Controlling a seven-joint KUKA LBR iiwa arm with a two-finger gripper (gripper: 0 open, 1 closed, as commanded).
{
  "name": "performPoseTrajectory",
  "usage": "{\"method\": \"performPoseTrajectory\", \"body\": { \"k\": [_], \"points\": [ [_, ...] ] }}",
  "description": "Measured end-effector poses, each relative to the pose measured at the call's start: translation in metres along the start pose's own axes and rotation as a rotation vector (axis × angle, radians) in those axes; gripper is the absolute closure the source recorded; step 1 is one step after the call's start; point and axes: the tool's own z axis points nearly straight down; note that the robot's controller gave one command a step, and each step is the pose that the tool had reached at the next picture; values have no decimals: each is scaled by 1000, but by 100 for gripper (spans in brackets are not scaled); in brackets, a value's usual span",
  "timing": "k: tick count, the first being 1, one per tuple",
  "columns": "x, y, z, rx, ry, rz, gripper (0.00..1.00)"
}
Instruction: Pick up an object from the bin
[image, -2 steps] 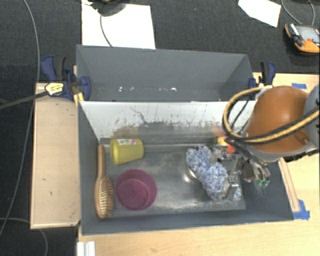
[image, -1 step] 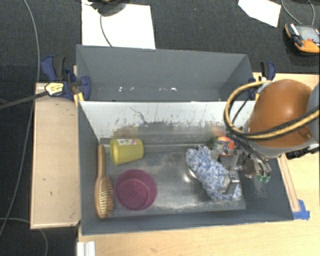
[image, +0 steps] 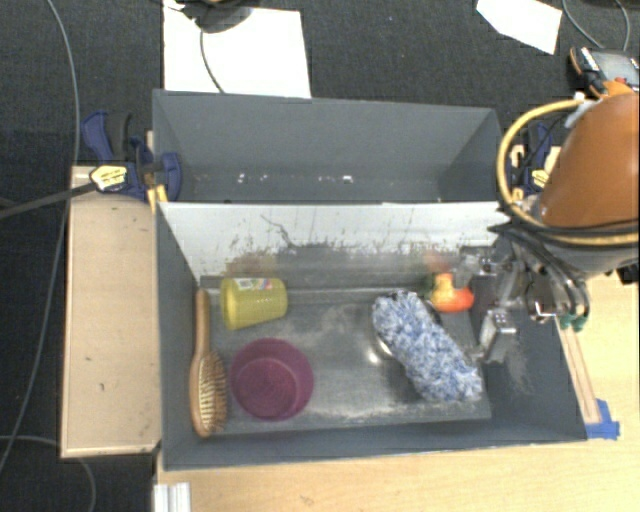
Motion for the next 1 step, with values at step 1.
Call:
{"method": "performPoseTrajectory", "body": {
  "k": [1],
  "points": [
    [-3, -3, 75, 0, -6, 117, 0]
  ]
}}
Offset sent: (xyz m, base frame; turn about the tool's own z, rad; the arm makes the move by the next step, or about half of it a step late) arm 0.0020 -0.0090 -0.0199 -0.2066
